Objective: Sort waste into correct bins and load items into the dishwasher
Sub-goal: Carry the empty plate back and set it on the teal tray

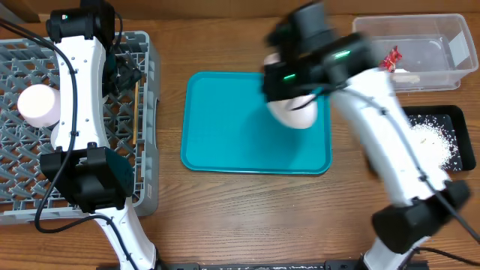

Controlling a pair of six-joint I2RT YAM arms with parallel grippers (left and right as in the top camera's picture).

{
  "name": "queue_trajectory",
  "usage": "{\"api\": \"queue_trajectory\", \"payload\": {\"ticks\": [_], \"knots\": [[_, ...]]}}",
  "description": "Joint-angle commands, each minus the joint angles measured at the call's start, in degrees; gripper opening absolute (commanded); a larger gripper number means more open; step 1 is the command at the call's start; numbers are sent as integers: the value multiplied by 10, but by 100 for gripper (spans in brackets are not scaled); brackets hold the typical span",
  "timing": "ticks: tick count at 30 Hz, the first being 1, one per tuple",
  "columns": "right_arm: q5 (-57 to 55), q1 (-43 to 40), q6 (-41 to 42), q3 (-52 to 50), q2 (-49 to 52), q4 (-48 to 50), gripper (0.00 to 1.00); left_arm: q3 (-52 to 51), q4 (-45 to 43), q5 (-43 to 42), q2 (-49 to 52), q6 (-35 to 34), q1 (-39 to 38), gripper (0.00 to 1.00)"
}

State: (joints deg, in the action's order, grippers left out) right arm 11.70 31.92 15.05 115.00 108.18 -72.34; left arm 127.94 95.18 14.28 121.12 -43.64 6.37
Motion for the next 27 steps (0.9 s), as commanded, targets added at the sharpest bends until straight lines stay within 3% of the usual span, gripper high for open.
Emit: {"api": "queue_trajectory", "payload": {"ticks": [1, 8, 14, 15, 16, 17, 19, 23, 27], "knots": [[-113, 45, 94, 5, 47, 29, 4, 13, 1, 0, -21, -12, -3, 100], [-121, 100, 198, 5, 145, 96, 4, 13, 1, 0, -21, -12, -3, 100], [-109, 124, 208, 5, 165, 113, 8, 13, 1, 0, -21, -12, -3, 100], [-100, 128, 208, 5, 165, 116, 13, 13, 1, 0, -21, -12, -3, 100], [-89, 131, 208, 5, 165, 118, 28, 13, 1, 0, -21, -12, -3, 100], [-78, 134, 208, 5, 165, 119, 51, 13, 1, 0, -21, -12, -3, 100], [-69, 135, 207, 5, 165, 116, 72, 13, 1, 0, -21, -12, -3, 100], [-67, 126, 207, 23, 159, 76, 90, 13, 1, 0, -21, -12, -3, 100], [-94, 97, 208, 88, 144, -17, 100, 13, 1, 0, -21, -12, -3, 100]]}}
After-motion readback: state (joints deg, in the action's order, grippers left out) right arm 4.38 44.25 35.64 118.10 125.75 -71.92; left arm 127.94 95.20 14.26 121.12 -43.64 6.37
